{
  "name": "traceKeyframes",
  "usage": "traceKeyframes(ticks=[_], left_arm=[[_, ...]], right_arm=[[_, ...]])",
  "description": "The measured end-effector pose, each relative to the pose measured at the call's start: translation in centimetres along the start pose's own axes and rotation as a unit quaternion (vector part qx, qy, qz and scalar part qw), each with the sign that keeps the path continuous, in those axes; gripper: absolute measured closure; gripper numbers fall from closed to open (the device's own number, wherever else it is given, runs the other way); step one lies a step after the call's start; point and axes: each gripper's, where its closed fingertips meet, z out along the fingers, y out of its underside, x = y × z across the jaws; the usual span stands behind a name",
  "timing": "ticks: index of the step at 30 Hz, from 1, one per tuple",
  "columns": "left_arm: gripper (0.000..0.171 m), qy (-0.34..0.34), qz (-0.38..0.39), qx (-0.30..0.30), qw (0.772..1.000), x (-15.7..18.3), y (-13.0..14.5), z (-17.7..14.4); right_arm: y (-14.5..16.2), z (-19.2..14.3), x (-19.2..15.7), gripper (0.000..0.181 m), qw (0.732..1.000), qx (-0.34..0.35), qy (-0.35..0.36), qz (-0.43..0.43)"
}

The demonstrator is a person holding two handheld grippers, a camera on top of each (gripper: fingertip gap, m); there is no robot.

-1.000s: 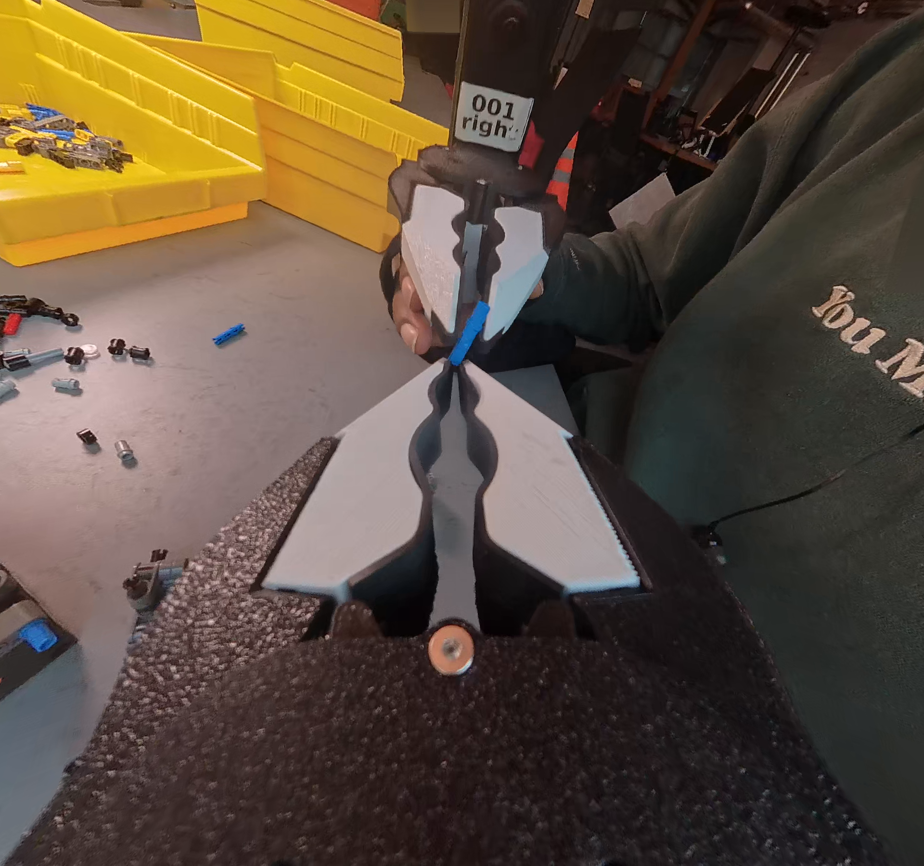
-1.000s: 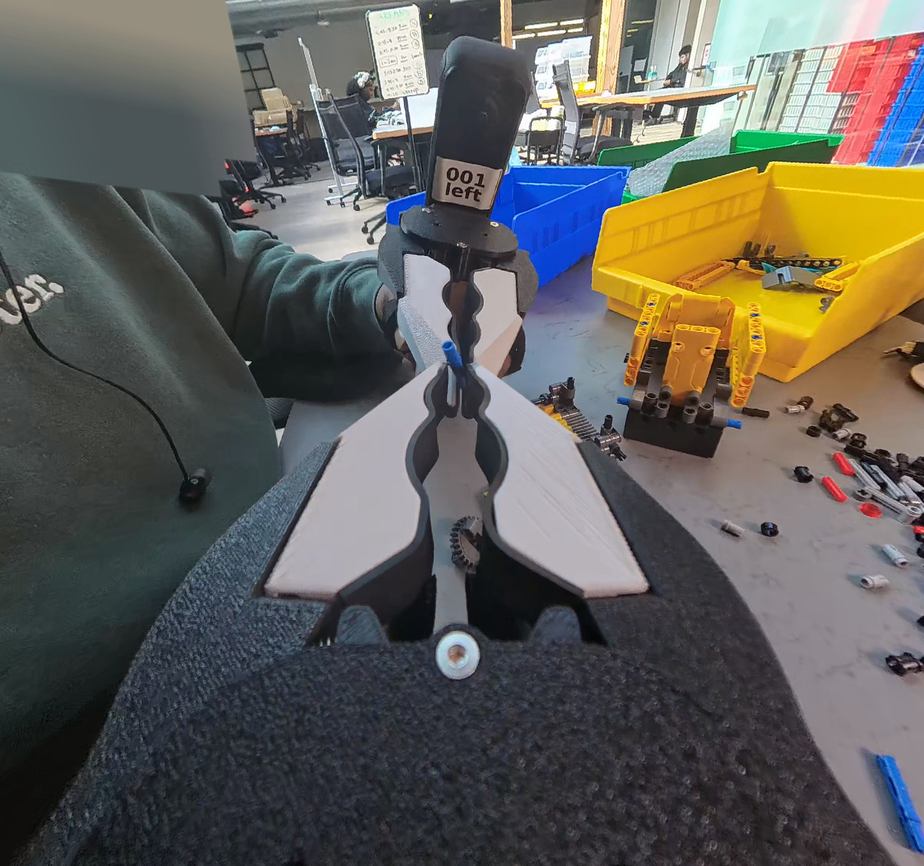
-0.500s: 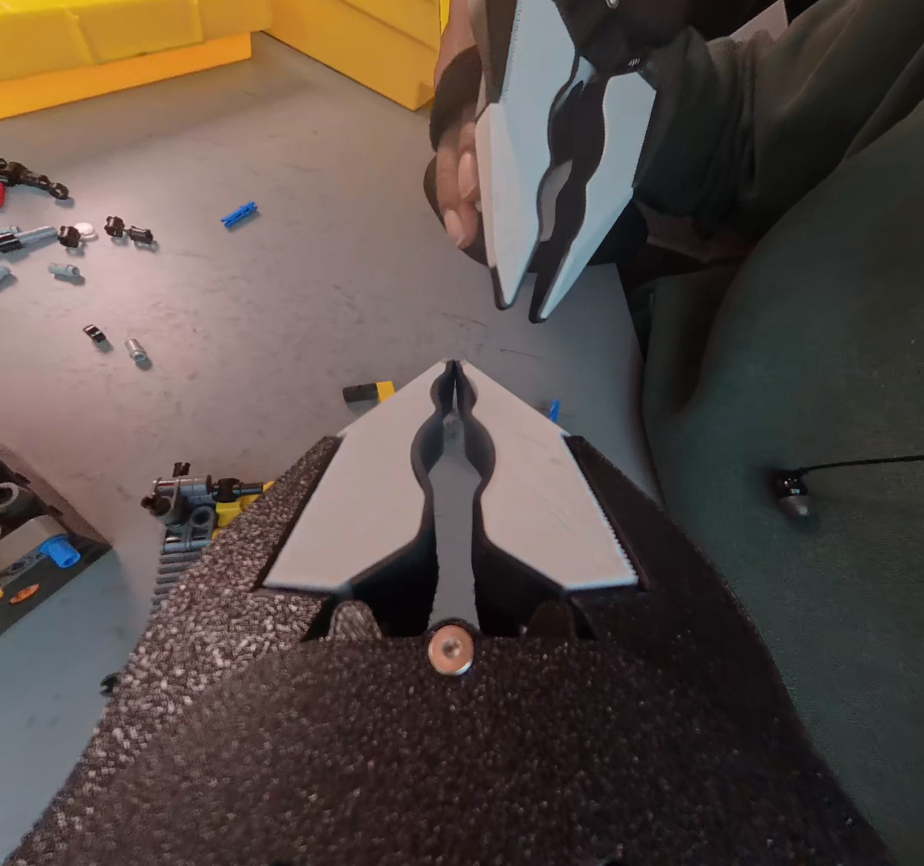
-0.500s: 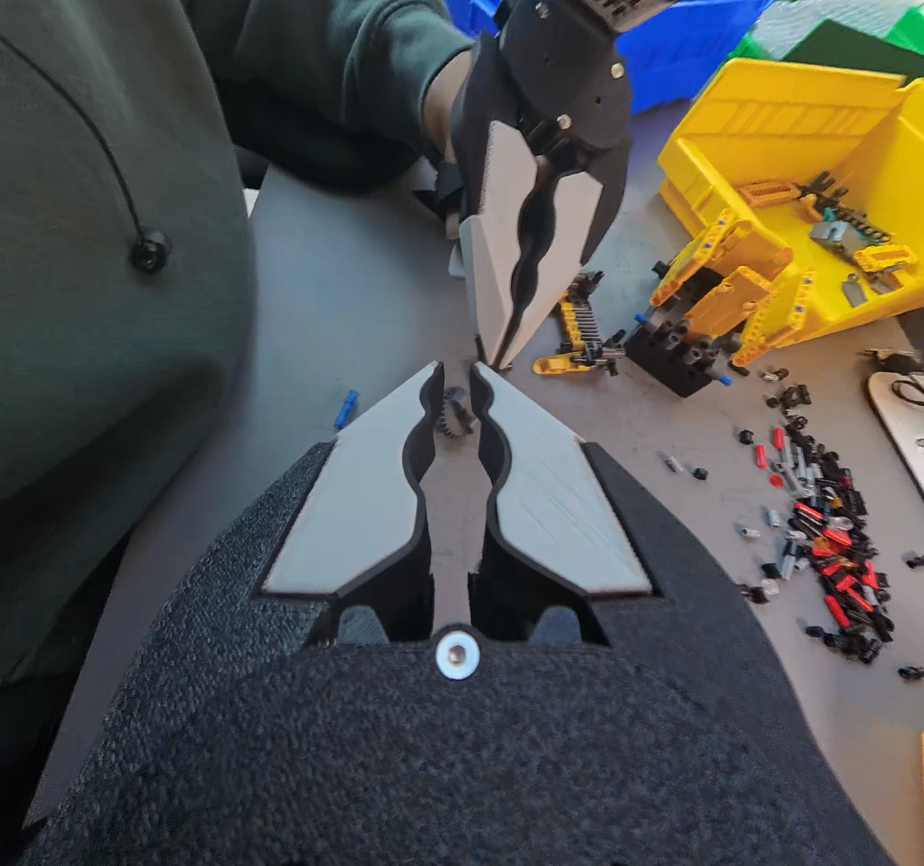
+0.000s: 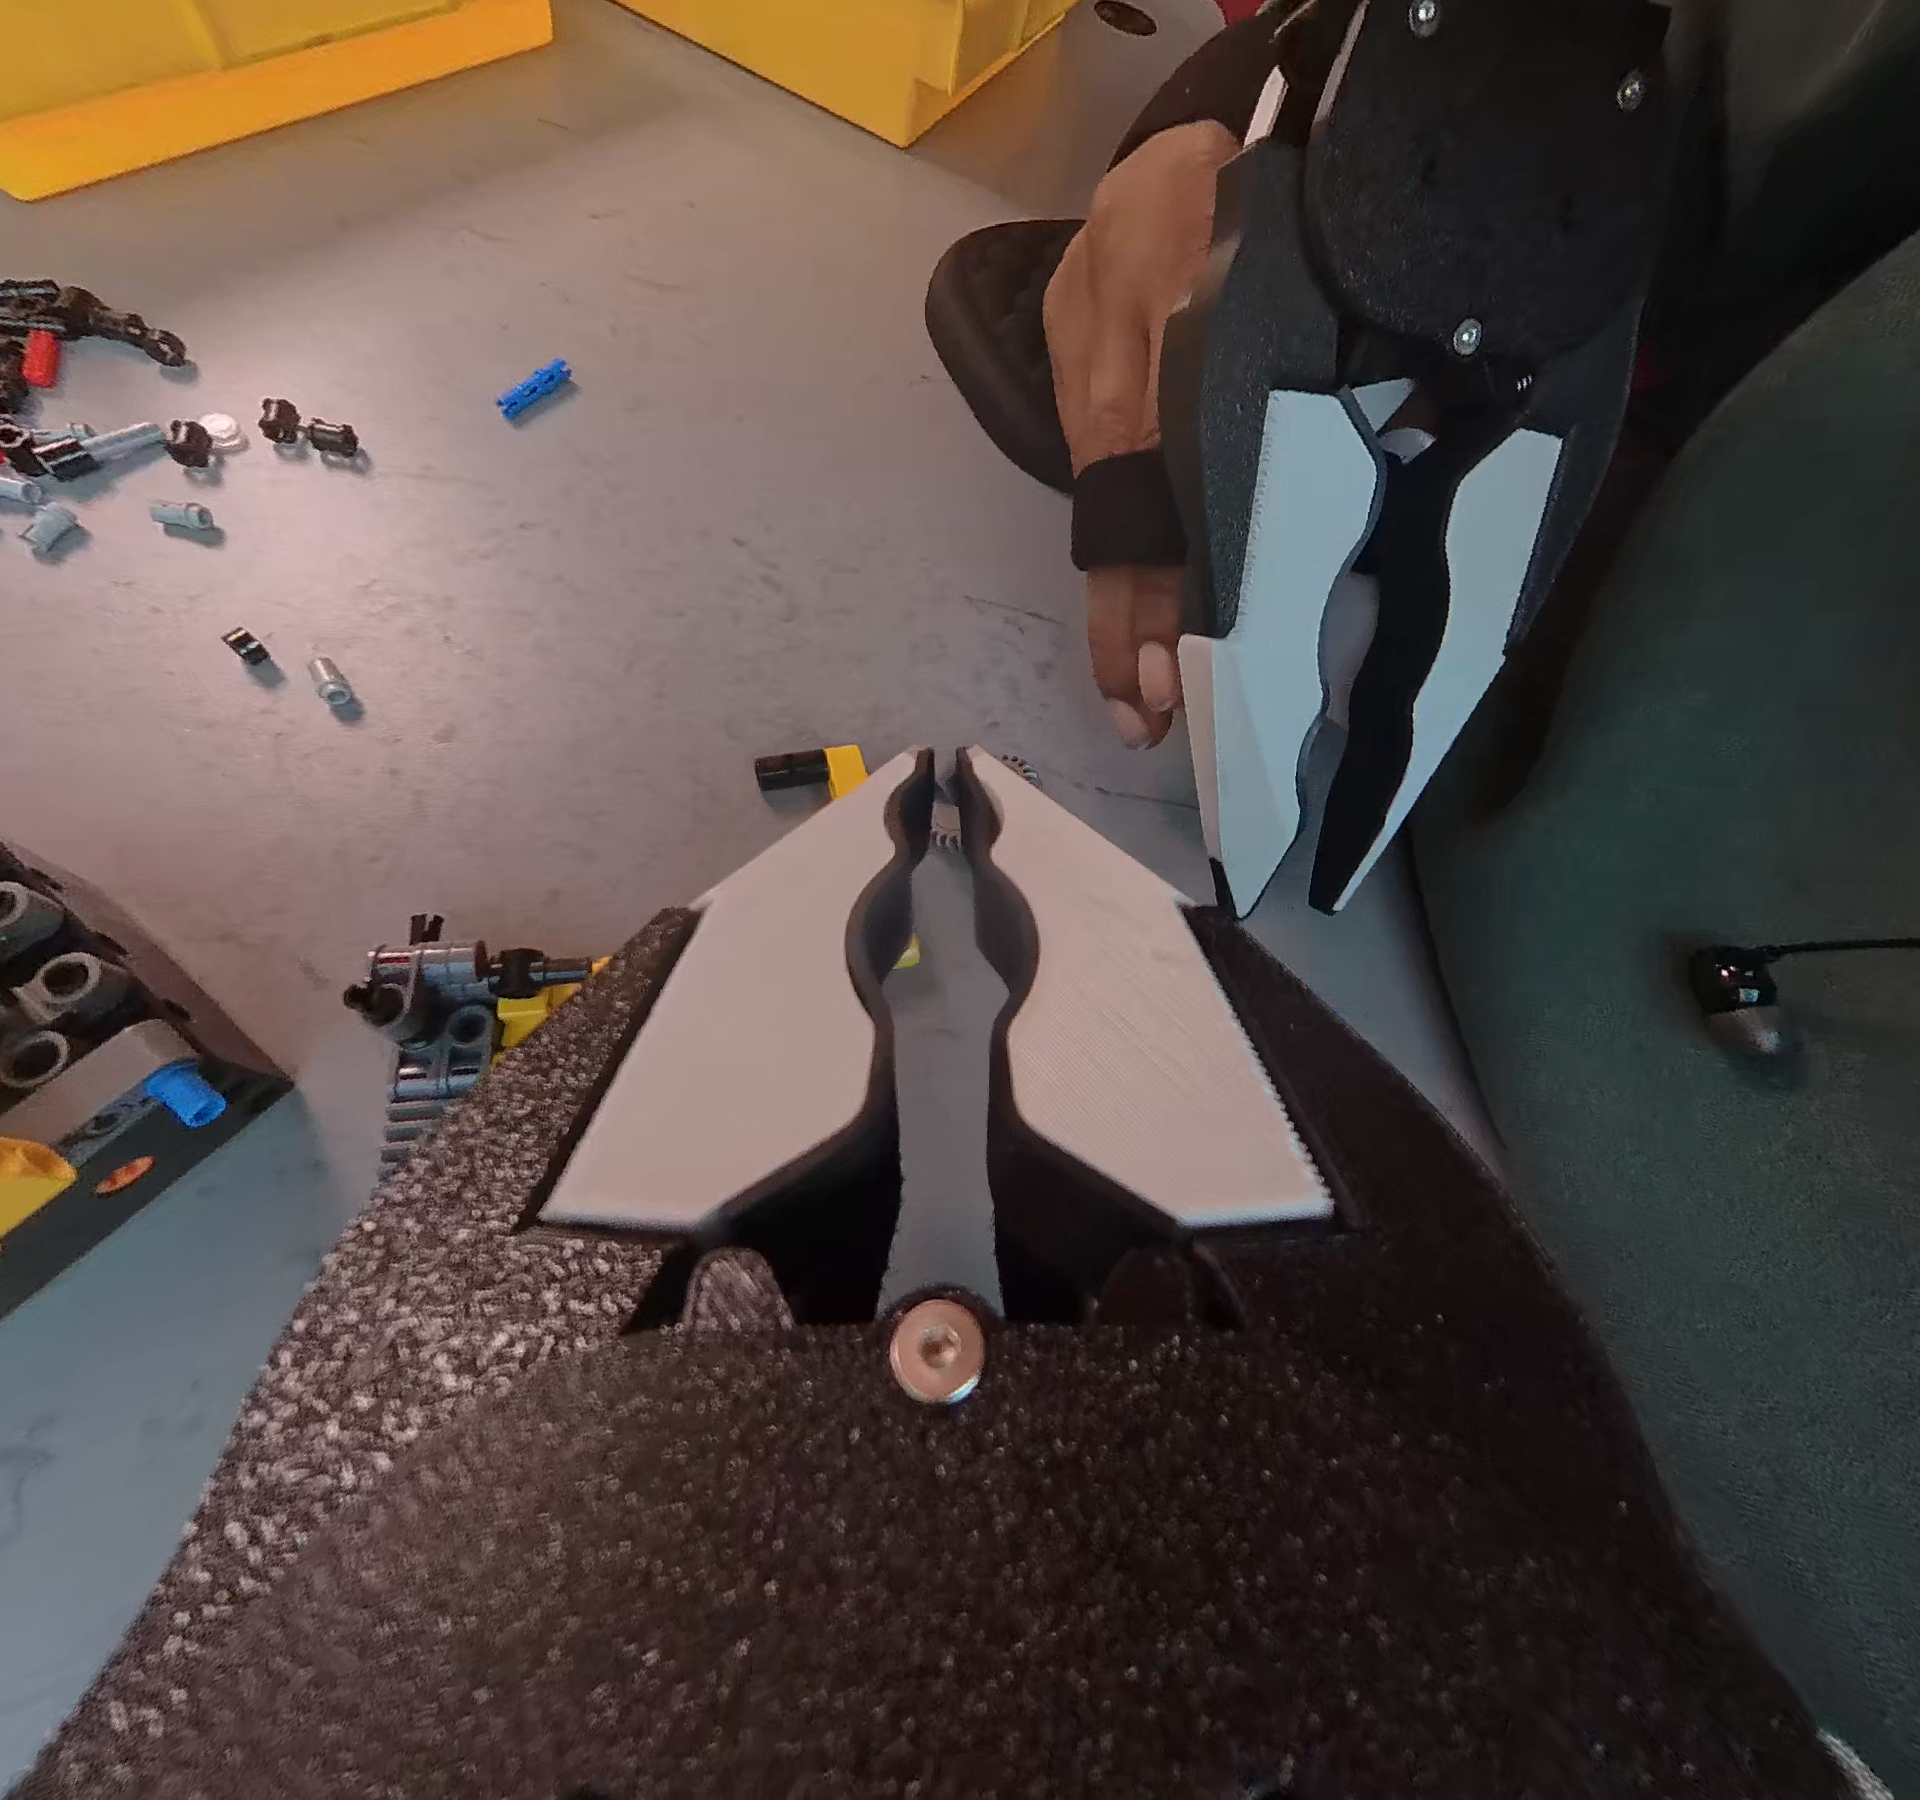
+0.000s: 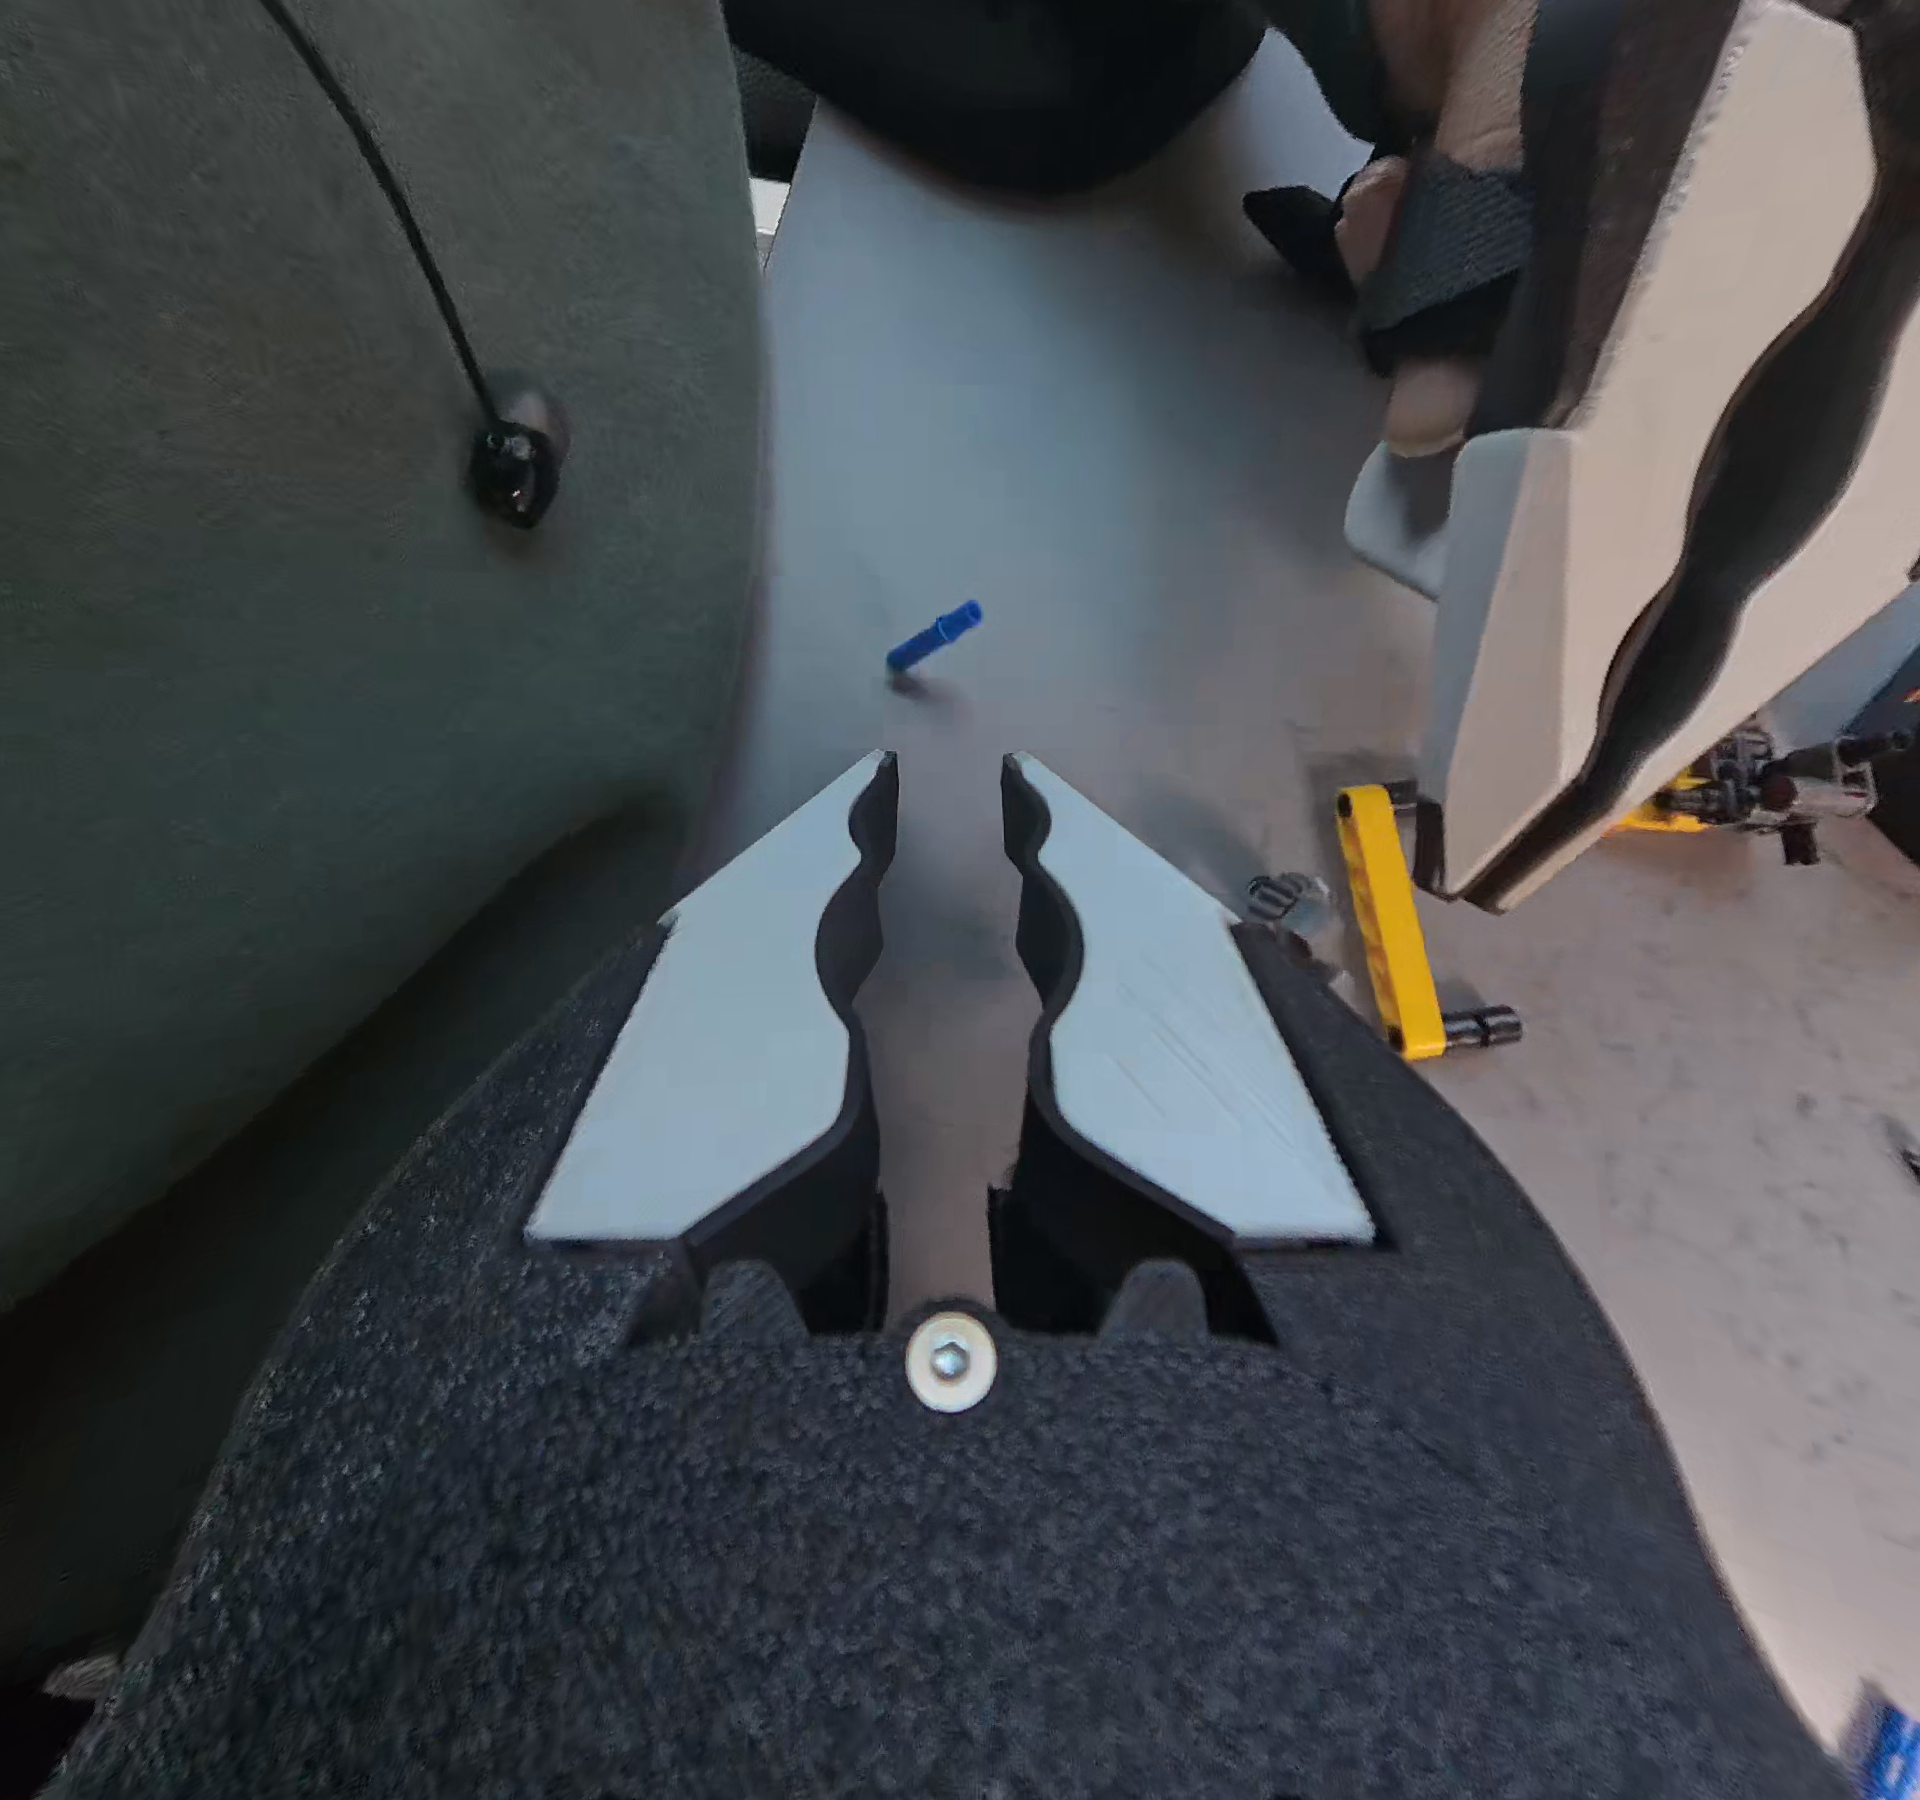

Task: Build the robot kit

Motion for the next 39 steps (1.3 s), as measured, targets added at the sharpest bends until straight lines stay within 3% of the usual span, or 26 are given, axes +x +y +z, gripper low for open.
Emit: traceKeyframes(ticks=[5, 9, 17, 21, 27, 33, 37, 39], left_arm=[[0.166, -0.027, 0.002, 0.006, 1.000, -1.2, -0.1, -0.5], [0.162, -0.047, -0.002, 0.027, 0.999, -2.1, -0.7, -1.1], [0.160, -0.047, 0.011, 0.026, 0.998, -1.8, -0.8, -1.1], [0.159, -0.044, 0.015, 0.024, 0.999, -1.6, -0.7, -1.0], [0.159, -0.051, 0.015, 0.021, 0.998, -1.8, -0.5, -0.9], [0.159, -0.050, 0.017, 0.019, 0.998, -1.9, -0.4, -0.9], [0.159, -0.048, 0.019, 0.021, 0.998, -1.8, -0.5, -1.0], [0.159, -0.048, 0.020, 0.022, 0.998, -1.8, -0.6, -1.0]], right_arm=[[-1.8, 1.8, -0.1, 0.162, 1.000, -0.006, -0.019, -0.005], [-1.4, 3.3, -0.2, 0.160, 0.998, -0.043, -0.035, -0.004], [-0.8, 1.7, 0.4, 0.157, 0.998, -0.054, -0.033, 0.005], [-0.3, 1.3, -1.2, 0.147, 0.992, -0.050, -0.084, -0.076], [-0.7, 2.5, -1.3, 0.139, 0.982, -0.056, -0.145, -0.112], [-0.1, 1.9, -0.7, 0.154, 0.977, -0.074, -0.160, -0.119], [0.6, 1.0, -1.3, 0.178, 0.977, -0.070, -0.166, -0.112], [0.5, 0.8, -1.4, 0.175, 0.979, -0.063, -0.158, -0.108]])
